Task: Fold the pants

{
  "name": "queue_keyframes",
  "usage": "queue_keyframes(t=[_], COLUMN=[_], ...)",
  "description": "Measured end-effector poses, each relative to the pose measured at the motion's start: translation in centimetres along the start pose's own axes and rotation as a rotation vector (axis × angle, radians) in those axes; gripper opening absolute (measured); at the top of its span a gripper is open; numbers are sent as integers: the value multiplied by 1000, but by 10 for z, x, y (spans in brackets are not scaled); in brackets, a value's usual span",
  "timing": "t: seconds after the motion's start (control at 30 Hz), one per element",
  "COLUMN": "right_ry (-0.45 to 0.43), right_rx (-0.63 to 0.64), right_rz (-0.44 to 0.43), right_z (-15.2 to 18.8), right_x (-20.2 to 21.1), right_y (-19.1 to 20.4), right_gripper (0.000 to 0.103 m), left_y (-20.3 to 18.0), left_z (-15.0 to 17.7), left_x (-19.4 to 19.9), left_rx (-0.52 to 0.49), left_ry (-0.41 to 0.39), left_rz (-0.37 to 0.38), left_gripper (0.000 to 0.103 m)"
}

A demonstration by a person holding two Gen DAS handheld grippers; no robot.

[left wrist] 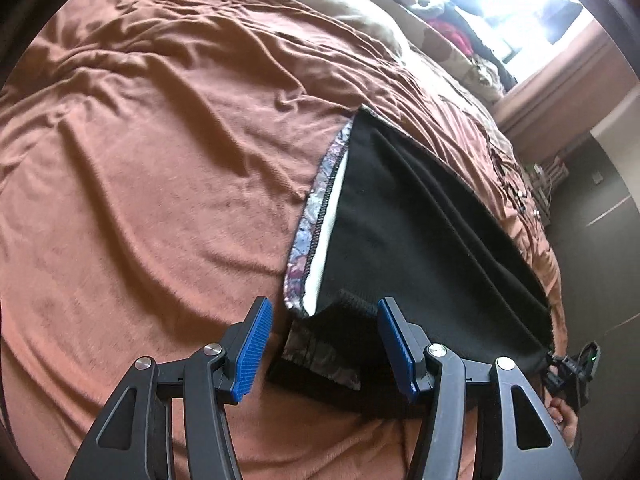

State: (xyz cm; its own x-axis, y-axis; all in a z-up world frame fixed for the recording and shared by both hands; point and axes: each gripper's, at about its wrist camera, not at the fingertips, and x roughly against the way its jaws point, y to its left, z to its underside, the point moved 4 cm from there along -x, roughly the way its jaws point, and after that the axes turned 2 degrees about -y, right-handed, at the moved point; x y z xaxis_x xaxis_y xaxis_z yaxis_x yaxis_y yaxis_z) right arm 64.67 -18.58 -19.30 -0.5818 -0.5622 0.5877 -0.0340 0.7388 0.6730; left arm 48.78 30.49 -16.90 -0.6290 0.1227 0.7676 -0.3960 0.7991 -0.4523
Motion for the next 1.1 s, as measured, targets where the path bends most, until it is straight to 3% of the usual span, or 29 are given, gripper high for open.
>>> queue_keyframes(t=[0.07, 0.13, 0.17, 0.2, 0.4, 0.47, 0.53, 0.6, 0.67, 0.77, 0.97, 1.03, 1.1], right_ry=[3, 6, 8, 9, 9, 10, 13, 16, 18, 18, 15, 14, 11], right_rx=[1, 0, -1, -4, -5, -11, -14, -14, -13, -13, -9, 4, 12], right_rz=[-1, -2, -1, 0, 9, 8, 11, 14, 17, 18, 8, 10, 12], right_z=[1, 0, 0, 0, -1, 0, 0, 1, 0, 0, 1, 1, 2], right_x=[-1, -1, -1, -2, -3, -3, -3, -3, -3, -3, -5, -5, -5], right_y=[0, -1, -1, -1, 1, 1, 1, 2, 2, 2, 1, 2, 2], right_gripper=[19, 19, 19, 19, 19, 19, 19, 19, 19, 19, 19, 19, 19], left_y=[-1, -1, 0, 1, 10, 13, 17, 18, 20, 26, 44, 44, 41], left_z=[-1, 1, 2, 5, 18, 21, 24, 26, 28, 31, 41, 41, 40], left_x=[-5, -9, -10, -12, -8, -7, -5, -4, -2, -5, -8, -6, -9], left_rx=[-12, -6, 5, 13, 32, 39, 63, 94, 112, 166, 404, 472, 479], left_ry=[-3, 7, 24, 47, 105, 112, 115, 127, 121, 135, 141, 123, 119], left_rz=[-11, 6, 11, 4, -50, -50, -51, -20, -15, 16, 150, 217, 223], left_gripper=[57, 38, 17, 9, 6, 8, 18, 47, 60, 60, 60, 63, 70])
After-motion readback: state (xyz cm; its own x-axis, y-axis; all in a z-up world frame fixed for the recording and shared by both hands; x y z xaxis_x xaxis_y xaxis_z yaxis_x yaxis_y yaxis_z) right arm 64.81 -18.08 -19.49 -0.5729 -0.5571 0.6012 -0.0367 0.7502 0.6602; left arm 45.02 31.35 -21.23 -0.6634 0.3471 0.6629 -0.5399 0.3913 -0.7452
